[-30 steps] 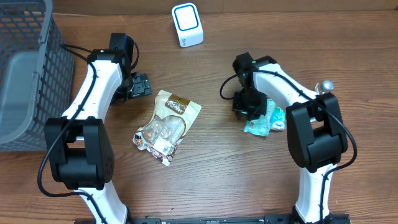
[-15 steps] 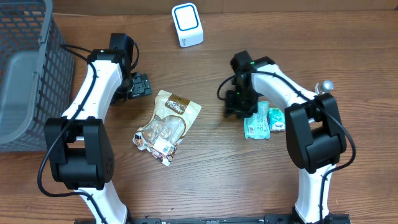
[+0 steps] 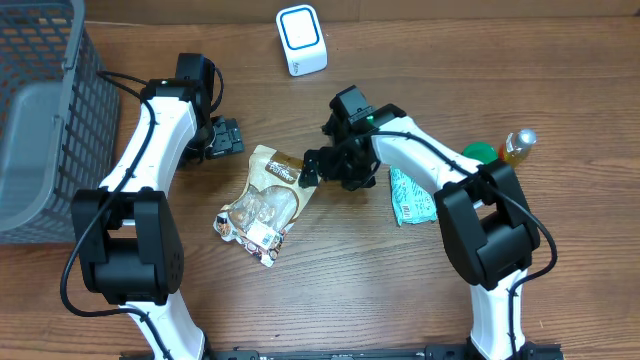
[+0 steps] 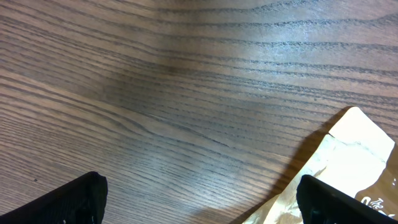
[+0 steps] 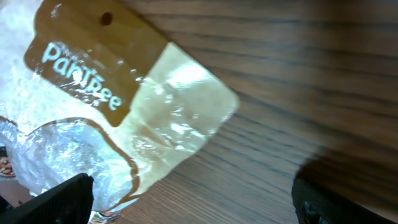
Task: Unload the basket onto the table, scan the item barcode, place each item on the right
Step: 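Grasp the top edge of the clear PanTree bag with the right gripper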
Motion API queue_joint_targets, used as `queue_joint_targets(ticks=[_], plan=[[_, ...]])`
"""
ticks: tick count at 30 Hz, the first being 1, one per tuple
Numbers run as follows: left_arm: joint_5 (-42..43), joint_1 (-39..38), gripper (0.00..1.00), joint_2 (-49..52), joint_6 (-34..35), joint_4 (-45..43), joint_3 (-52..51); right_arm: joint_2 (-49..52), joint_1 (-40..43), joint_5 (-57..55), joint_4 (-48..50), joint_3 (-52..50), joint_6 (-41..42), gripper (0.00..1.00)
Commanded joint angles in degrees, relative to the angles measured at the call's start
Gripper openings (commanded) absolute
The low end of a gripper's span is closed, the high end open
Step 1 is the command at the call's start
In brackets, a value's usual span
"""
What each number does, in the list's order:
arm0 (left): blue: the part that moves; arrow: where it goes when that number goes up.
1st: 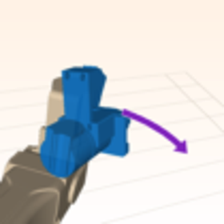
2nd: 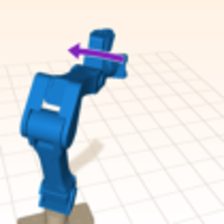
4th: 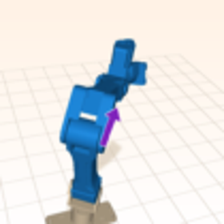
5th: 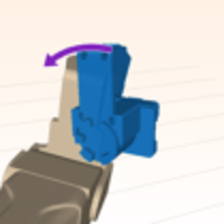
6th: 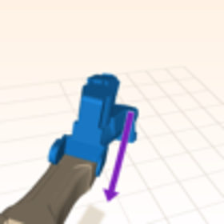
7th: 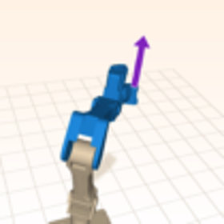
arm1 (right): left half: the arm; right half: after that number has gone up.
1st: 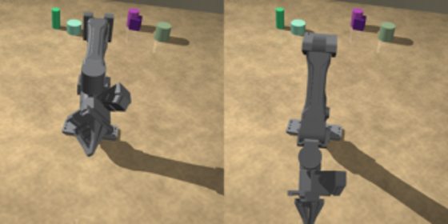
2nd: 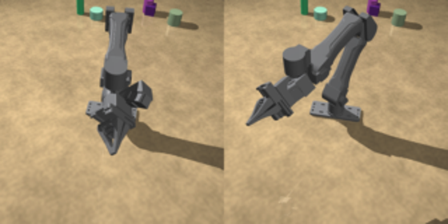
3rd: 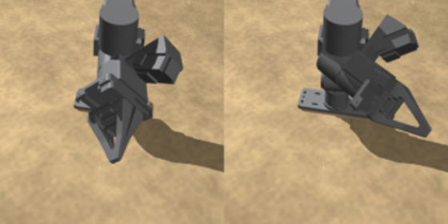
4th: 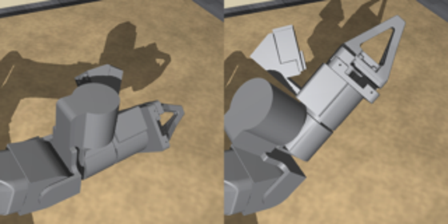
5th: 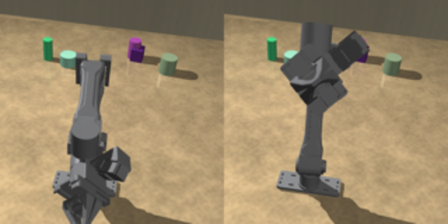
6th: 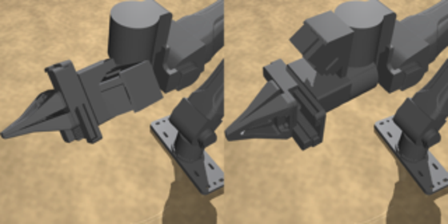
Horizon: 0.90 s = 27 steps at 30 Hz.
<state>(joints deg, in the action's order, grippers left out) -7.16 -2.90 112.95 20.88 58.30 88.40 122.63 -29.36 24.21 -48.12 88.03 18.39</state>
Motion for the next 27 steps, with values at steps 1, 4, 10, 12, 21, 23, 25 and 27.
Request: queue_joint_targets(ticks=[1, 4, 10, 12, 21, 23, 25, 27], plan=[[-0.74, -0.24, 1.0, -1.09, -0.28, -0.07, 0.68, 3.06, -2.05, -0.57, 1.03, -2.32, -0.26, 1.0], [-0.74, -0.24, 1.0, -1.09, -0.28, -0.07, 0.68, 3.06, -3.32, -0.57, 2.51, -2.32, -0.28, 1.0], [-0.74, -0.24, 1.0, -1.09, -0.28, -0.07, 0.68, 3.06, -5.53, -0.87, 4.74, -2.32, -0.9, 1.0], [-0.74, -0.24, 0.99, -1.09, -0.28, -0.07, 0.68, 3.06, -6.12, -2.93, 5.01, -2.32, -0.9, 1.0], [-0.74, -0.24, 1.0, -1.09, -0.28, -0.07, 0.68, 3.06, -6.29, -7.67, 4.92, -2.32, -0.87, 1.0], [-0.74, -0.24, 0.99, -1.09, -0.28, -0.07, 0.68, 3.06, -6.29, -7.67, 4.7, -2.32, -0.87, 1.0], [-0.74, -0.24, 0.99, -1.09, -0.28, -0.07, 0.68, 3.06, -6.29, -7.67, 4.33, -2.32, -0.87, 1.0], [-0.72, -0.24, 1.0, -1.09, -0.28, 0.02, 0.68, 3.08, -6.29, -7.67, 4.22, -2.32, -0.87, 1.0]])
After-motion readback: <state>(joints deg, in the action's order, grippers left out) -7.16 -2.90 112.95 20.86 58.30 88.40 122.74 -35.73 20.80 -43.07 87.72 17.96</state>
